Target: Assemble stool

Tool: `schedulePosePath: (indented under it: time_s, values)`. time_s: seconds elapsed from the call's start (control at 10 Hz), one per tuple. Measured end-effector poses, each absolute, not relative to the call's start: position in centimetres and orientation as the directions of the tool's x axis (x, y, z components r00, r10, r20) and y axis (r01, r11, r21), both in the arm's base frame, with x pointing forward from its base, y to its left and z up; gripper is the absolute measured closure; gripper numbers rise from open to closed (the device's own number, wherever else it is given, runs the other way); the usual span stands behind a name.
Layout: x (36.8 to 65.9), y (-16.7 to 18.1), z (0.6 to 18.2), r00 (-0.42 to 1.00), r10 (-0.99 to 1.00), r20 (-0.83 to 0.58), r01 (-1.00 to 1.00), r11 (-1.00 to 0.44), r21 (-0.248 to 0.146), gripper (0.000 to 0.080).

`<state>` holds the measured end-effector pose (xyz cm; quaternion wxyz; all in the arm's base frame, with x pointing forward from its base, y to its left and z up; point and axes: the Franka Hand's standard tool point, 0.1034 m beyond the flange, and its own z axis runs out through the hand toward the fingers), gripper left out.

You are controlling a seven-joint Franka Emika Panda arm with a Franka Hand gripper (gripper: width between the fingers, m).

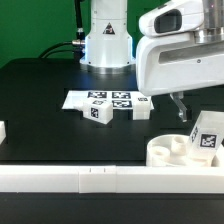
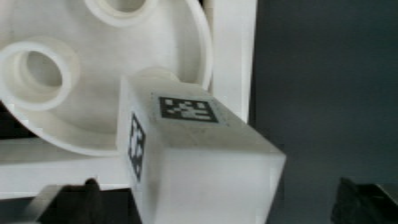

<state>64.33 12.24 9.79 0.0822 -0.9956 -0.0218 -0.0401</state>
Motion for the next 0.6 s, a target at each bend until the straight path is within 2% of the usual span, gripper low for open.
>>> schedulePosePath:
  time_s: [0.1,0.2,0.3,0.4,0.6]
  values:
    - [64.3,12.2,9.8,0.988,0.122,0.096,0.136,-0.979,-0.149,0.0151]
    - [64.2,12.8,9.8,0.923,0.367,0.116,0.378,-0.921,-0.091,0.0151]
    - [64.0,13.2,9.8,0.837,0.536,0.113,0.543,-0.838,-0.051,0.0151]
    - [63.9,13.2,9.8,0.775,0.622,0.11,0.628,-0.778,-0.026,0.0151]
    - [64.0,12.7,9.6,0.712,0.694,0.106,0.699,-0.715,-0.011,0.0151]
